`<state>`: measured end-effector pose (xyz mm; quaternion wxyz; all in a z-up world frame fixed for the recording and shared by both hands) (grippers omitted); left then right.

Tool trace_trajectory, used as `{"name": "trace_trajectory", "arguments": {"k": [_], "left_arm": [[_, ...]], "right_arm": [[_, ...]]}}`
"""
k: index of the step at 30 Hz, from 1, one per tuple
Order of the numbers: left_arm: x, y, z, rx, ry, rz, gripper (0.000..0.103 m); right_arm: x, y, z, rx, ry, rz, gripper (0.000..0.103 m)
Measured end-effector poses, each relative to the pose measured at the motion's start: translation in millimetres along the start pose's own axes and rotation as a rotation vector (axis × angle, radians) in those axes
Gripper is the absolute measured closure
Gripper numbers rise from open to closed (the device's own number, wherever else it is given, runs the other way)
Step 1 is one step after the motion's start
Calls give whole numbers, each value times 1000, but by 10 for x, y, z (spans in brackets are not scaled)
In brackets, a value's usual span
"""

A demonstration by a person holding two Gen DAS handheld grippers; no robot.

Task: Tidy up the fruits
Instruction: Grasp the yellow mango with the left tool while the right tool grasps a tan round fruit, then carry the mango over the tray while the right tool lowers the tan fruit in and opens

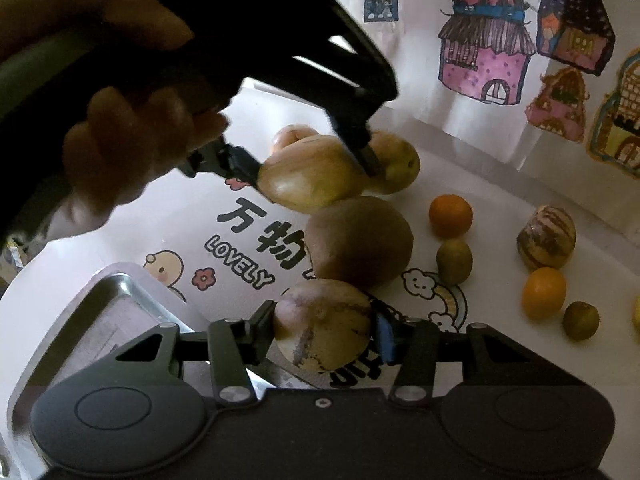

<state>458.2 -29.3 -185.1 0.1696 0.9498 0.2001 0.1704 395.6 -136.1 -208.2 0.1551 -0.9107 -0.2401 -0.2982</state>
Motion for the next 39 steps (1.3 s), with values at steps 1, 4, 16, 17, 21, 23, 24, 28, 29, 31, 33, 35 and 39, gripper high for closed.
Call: {"name": "trace_trajectory", "arguments": {"k": [1, 4, 16, 17, 21, 23, 24, 28, 29, 31, 33, 35, 39], "left_arm": [[-31, -22, -44, -4, 2, -5, 33], [-117, -81, -165, -11, 12, -13, 33], [-631, -287, -794, -62, 35, 63, 33], [-698, -325, -850, -65, 33, 72, 33], [-968, -480, -989, -74, 18, 96, 33], [-1150, -579, -1081, -75, 5, 113, 33], [-1216, -619, -1089, -76, 0, 122, 33], [-1546, -773, -1202, -77, -23, 167, 33], [-1613, -805, -1219, -77, -30, 173, 33], [-1754, -875, -1243, -70, -45, 186, 33], [-1854, -937, -1253, -56, -53, 204, 33], [-1929, -985, -1247, -39, -59, 228, 33], [-2027, -1034, -1231, -12, -59, 286, 33]], "right_arm": [[2, 1, -27, 0, 2, 2, 51], [-17, -13, -120, -6, 7, 9, 51], [-239, -286, -652, -40, 23, 16, 51], [-278, -317, -703, -43, 21, 16, 51], [-498, -473, -916, -60, 9, 36, 51], [-611, -567, -1009, -66, 2, 53, 51], [-669, -615, -1053, -69, -1, 61, 51], [-888, -804, -1184, -73, -20, 97, 51], [-930, -844, -1207, -74, -25, 103, 51], [-1020, -928, -1242, -78, -32, 108, 51], [-1097, -988, -1260, -86, -38, 106, 51], [-1168, -1017, -1261, -92, -48, 113, 51], [-1256, -1024, -1235, -106, -56, 124, 51]]}}
Point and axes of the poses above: each gripper's, at about its wrist camera, not at the fingertips, and z roughly the way its jaws point, y to its right, x to its top, the point moved 7 cm from there along z, roughly the way its jaws point, and after that the axes turned 5 degrees about z, right-handed, at the moved point
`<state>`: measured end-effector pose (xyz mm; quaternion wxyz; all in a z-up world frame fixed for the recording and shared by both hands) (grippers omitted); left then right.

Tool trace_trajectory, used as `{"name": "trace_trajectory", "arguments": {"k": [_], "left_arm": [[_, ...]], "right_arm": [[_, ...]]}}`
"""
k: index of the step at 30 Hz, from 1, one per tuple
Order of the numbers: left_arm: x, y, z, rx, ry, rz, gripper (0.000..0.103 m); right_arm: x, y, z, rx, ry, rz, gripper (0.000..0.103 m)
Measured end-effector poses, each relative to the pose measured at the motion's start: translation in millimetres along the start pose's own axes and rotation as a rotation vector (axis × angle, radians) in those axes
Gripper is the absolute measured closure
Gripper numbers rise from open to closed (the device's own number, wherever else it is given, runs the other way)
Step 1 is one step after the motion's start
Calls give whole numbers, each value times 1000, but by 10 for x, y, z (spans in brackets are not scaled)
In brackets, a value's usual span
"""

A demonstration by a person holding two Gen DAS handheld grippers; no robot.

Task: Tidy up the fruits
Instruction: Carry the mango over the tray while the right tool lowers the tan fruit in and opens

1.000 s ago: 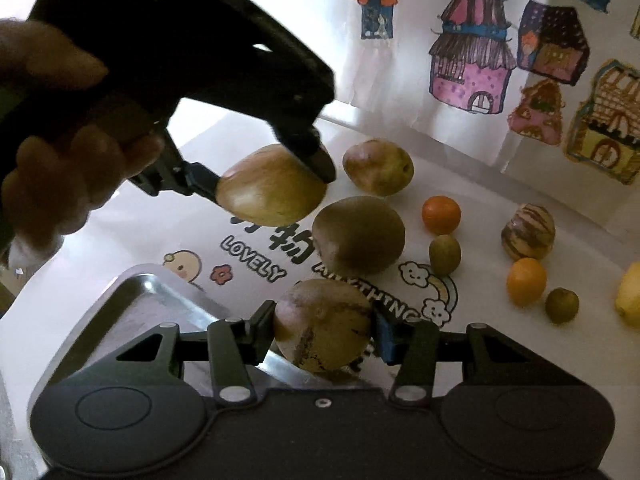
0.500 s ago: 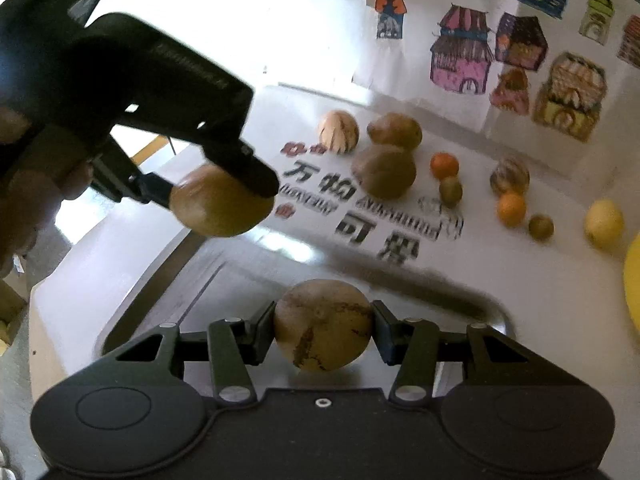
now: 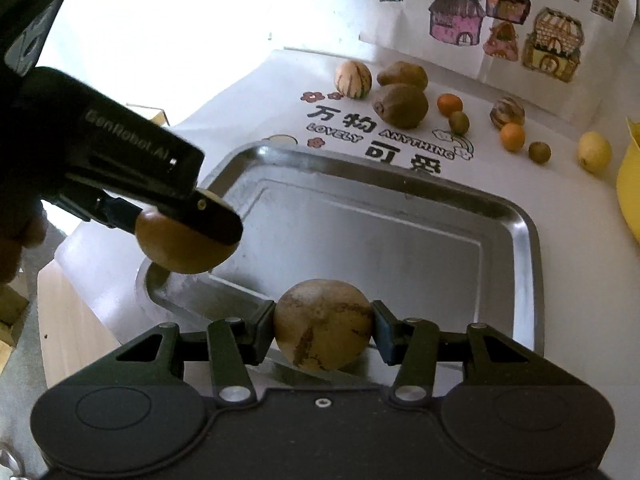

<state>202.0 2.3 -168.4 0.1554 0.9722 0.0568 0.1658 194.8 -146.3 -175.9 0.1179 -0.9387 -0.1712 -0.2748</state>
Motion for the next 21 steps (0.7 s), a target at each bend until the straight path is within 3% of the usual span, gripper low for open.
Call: {"name": "trace_trajectory", "arguments": {"k": [11, 21], "left_arm": [[-78, 69, 57, 45, -13, 109, 33], [-147, 13, 130, 60, -37, 130, 32]], "right_arm": [[-19, -14, 76, -12, -11, -12, 51], [-50, -21, 105, -28, -19, -24, 50]]}}
Point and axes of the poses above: each gripper's, at about its wrist camera, not at the fingertips, and z roughly the way its jaws point, y to its right, x to its top, the point moved 7 cm from there along z, roughly the way its jaws point, and after that the axes turned 5 degrees about z, right-handed, at the moved point
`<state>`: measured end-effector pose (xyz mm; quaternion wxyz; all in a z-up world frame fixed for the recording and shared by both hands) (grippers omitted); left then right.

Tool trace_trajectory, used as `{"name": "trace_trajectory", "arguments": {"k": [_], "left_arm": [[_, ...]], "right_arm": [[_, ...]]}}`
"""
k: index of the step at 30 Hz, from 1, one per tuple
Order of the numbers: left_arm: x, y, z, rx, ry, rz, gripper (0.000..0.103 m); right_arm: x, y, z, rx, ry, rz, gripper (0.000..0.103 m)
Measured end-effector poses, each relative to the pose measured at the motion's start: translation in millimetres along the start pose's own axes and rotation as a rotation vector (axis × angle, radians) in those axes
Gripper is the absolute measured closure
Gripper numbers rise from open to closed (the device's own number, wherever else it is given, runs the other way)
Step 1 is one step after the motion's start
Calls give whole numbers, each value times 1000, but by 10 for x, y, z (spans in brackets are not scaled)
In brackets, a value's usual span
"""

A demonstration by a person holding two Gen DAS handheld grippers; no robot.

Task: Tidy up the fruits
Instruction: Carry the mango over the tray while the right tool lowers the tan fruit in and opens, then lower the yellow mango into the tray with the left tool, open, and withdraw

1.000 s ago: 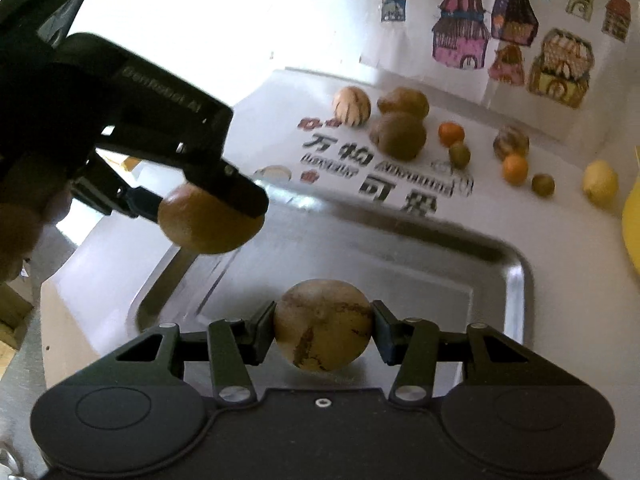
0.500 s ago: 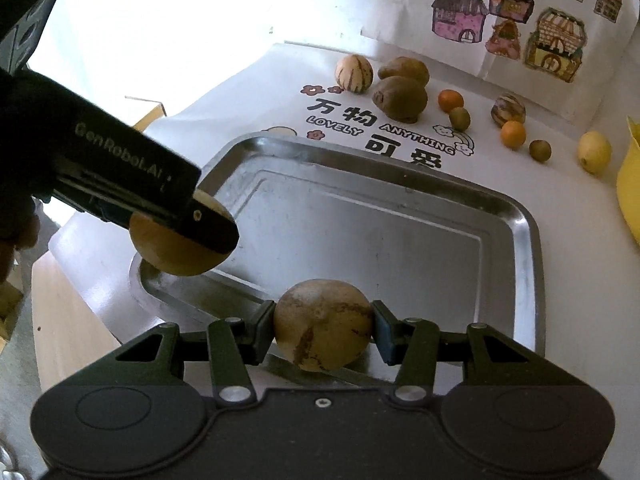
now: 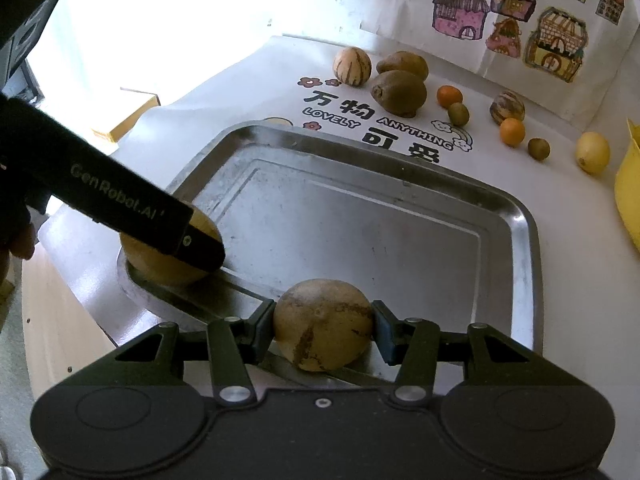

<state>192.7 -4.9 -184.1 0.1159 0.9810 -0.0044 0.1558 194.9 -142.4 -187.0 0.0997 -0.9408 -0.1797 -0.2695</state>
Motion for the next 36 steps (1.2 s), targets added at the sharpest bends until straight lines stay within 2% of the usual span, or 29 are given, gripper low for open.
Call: {"name": "trace_trajectory", "arguments": {"k": [12, 18, 21, 26, 32, 36], "left_arm": [[-3, -10, 27, -6, -21, -25, 31], [-33, -2, -47, -12, -12, -44, 20], [-52, -1, -126, -7, -4, -49, 17], [-110, -3, -321, -10, 24, -52, 4], [-222, -87, -539, 37, 53, -26, 1], [-332, -200, -621, 73, 52, -11, 1]], "right_arm": [[-14, -5, 24, -7, 3, -18, 49], [-50, 3, -59, -12, 3, -19, 45], [-58, 4, -146, -16, 8, -17, 39], [-77, -18, -325, -21, 17, -8, 22], [-148, -61, -514, -34, 6, -20, 10], [-191, -64, -626, -46, -1, -30, 5]]}}
Point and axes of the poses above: each gripper's, at about its wrist camera, not at the fingertips, and z roughly the way its jaws point, y to its right, x to its top, the point moved 7 cm from there along z, roughly the way its jaws point, and after that the axes turned 5 degrees about z, right-handed, at the moved point
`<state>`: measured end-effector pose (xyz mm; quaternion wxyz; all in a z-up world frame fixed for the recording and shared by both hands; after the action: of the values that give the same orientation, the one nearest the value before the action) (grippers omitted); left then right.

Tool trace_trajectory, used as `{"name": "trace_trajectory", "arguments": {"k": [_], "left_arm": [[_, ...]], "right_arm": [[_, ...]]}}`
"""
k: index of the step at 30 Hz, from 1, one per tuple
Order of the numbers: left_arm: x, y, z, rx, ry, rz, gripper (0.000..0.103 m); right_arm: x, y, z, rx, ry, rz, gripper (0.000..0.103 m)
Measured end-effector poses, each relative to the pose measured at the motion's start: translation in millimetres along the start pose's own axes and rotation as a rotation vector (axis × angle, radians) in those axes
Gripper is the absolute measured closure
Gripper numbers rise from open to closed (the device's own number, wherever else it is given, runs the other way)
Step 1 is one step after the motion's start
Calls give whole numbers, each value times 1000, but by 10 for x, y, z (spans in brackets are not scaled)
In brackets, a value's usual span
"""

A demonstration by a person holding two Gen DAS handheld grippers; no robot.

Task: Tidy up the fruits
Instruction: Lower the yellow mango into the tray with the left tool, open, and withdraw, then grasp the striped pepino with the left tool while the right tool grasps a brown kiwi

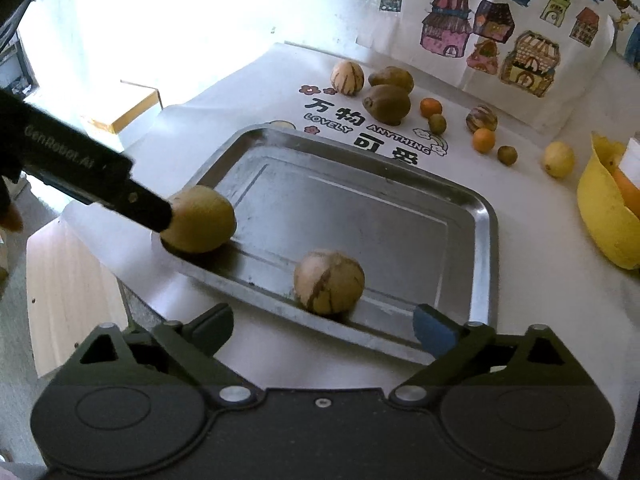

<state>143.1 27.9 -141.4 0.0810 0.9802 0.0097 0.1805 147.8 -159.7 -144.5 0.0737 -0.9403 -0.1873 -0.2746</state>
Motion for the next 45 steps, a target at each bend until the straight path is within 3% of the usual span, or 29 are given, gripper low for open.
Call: {"name": "trace_trajectory", "arguments": {"k": [13, 23, 31, 45], "left_arm": [[-376, -169, -92, 96, -48, 144, 0], [-189, -89, 77, 120, -100, 171, 0], [312, -107, 208, 141, -113, 138, 0], [1576, -199, 577, 189, -111, 5, 0]], "right_arm": [[-205, 166, -158, -61, -101, 41, 1], [-89, 483, -8, -68, -129, 101, 1], [385, 773, 194, -53, -98, 102, 1], [1410, 1258, 825, 24, -17, 61, 1]]}}
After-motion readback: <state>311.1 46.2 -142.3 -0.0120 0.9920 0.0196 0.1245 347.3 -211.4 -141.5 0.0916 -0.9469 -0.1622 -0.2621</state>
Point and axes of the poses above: each gripper's, at about its wrist camera, not at the fingertips, and z roughly the way its jaws point, y to its right, x to its top, the point moved 7 cm from there along z, roughly the way its jaws point, and after that the axes turned 5 degrees about z, right-handed, at the moved point
